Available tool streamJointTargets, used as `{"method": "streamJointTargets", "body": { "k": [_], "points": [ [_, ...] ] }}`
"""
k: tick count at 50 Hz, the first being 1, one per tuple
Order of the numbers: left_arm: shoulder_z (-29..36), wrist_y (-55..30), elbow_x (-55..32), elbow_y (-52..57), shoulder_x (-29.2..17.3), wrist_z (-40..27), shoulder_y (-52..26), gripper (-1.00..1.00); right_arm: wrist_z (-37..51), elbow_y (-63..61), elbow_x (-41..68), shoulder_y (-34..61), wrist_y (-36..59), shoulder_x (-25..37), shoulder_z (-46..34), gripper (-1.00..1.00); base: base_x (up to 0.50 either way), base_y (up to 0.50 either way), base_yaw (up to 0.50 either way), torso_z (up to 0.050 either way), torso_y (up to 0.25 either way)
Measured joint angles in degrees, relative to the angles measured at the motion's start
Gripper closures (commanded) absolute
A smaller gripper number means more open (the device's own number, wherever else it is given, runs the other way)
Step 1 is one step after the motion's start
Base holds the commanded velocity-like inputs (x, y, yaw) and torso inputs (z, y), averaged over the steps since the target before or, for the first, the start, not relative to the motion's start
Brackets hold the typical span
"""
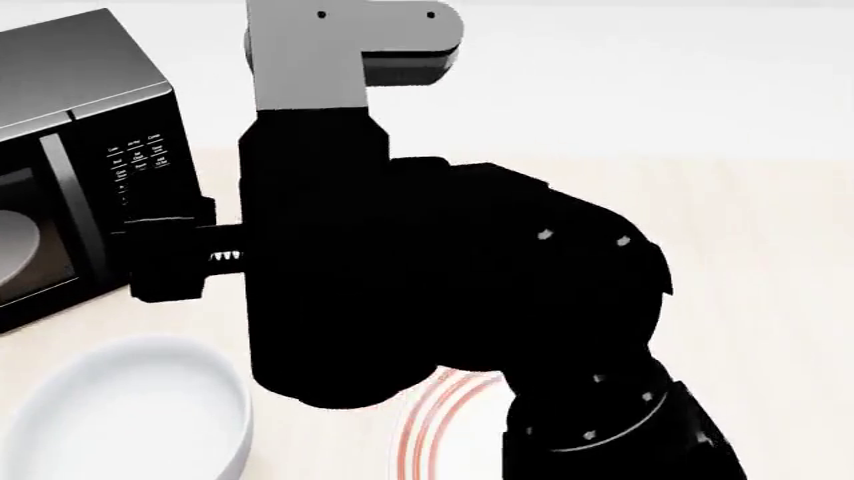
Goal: Put the white bowl to the right of the plate.
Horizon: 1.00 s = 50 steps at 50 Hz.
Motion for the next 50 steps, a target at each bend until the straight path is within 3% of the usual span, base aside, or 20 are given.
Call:
{"method": "streamJointTargets", "body": {
  "k": [19, 40, 50],
  "points": [
    [-2.3, 2.3, -1.6, -0.5, -0.2, -1.1, 1.9, -1.0, -4.8, 13.1, 4.2, 1.0, -22.7, -0.9, -19.2, -1.0, 0.0, 0.0, 0.0, 0.0, 0.0],
    [-2.5, 3.2, -2.6, -0.4, -0.8, -2.0, 3.0, -1.0, -14.5, 18.4, 9.5, 0.9, -37.9, -1.1, -32.2, -1.0, 0.0, 0.0, 0.0, 0.0, 0.0],
    [-2.3, 3.4, -2.9, -0.3, -1.1, -2.4, 3.3, -1.0, -18.3, 21.7, 14.7, 2.5, -43.9, -1.2, -42.5, -1.0, 0.0, 0.0, 0.0, 0.0, 0.0]
  ]
}}
